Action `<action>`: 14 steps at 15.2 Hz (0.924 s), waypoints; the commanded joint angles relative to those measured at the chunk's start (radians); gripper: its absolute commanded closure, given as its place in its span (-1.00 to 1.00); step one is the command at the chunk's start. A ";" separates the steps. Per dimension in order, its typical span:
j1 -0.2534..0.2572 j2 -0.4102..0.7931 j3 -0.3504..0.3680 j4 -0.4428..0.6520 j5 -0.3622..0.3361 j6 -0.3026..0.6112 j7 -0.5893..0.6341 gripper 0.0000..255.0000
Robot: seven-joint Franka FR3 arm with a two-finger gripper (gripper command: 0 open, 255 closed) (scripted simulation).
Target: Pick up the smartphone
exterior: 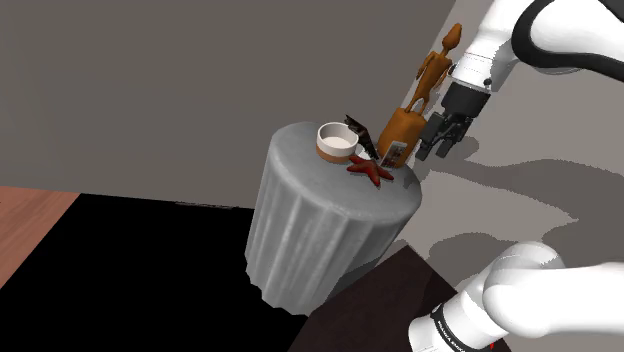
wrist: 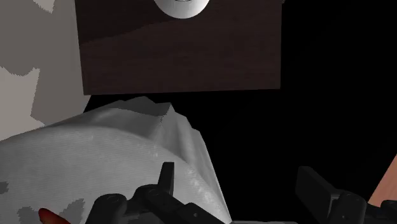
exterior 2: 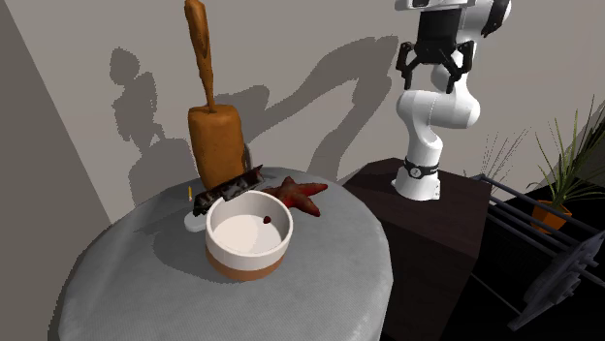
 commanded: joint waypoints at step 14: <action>-0.001 0.489 -0.119 0.270 -0.401 -0.098 -0.495 -1.00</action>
